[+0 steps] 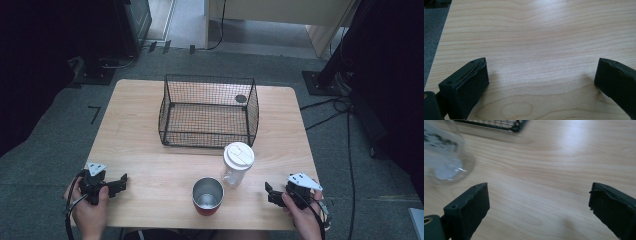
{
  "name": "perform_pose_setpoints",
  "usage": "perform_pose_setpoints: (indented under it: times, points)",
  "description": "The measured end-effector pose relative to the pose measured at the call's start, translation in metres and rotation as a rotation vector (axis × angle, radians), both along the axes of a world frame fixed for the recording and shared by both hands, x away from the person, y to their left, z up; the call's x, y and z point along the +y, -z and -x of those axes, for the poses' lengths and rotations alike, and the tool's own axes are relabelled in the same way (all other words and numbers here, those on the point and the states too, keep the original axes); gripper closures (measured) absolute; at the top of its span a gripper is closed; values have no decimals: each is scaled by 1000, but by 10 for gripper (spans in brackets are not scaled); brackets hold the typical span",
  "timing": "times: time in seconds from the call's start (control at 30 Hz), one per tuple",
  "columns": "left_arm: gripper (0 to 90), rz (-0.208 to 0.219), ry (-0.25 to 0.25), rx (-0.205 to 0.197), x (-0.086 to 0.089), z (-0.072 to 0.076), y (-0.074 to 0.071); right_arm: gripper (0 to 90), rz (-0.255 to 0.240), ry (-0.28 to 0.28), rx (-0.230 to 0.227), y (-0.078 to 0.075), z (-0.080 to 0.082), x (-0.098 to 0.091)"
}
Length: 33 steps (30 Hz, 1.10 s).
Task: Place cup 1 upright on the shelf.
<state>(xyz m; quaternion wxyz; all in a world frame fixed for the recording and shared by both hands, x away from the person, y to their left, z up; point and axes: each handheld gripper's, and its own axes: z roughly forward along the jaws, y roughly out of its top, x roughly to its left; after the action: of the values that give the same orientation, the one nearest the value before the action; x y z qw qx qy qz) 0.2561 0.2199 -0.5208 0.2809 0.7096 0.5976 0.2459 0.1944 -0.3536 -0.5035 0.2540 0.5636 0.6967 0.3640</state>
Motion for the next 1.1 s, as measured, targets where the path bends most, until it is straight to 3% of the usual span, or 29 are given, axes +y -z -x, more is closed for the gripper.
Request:
perform_pose_setpoints:
  times: [0.17,0.23,0.6,1.1]
  points:
    - [0,-1,-1,0,-1,-1,0,30,-14,-24,-28,-10,2,13]
    - [0,-1,-1,0,-1,-1,0,30,-10,-49,-19,-14,2,18]
    - [0,-1,-1,-1,-1,0,0,30,-49,-140,-92,-30,5,51]
    - [0,-1,-2,-1,-1,-1,0,30,-94,-194,-112,-41,-6,83]
